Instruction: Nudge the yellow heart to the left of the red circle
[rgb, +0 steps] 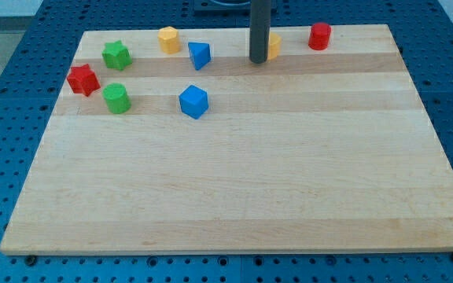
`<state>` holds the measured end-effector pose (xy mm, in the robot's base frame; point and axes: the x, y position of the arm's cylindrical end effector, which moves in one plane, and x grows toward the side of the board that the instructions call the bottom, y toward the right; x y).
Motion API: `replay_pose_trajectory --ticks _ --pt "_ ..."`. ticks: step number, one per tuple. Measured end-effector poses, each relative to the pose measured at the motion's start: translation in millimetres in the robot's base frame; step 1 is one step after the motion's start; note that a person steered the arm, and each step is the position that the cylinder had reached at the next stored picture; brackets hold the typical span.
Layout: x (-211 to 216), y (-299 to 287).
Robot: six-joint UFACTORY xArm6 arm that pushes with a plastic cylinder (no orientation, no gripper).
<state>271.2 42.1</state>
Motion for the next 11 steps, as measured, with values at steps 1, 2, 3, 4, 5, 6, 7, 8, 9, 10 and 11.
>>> replay_pose_trajectory --ticks 1,2,3,4,5,6,7,8,9,10,11 --pt "-11 0" --pt "-11 -1" --pt "1 -6" --pt "43 6" --pt "46 35" --pt "22 41" --pt "2 41" --pt "-4 41" --pt "-5 41" --pt "-6 41" --pt "-10 41"
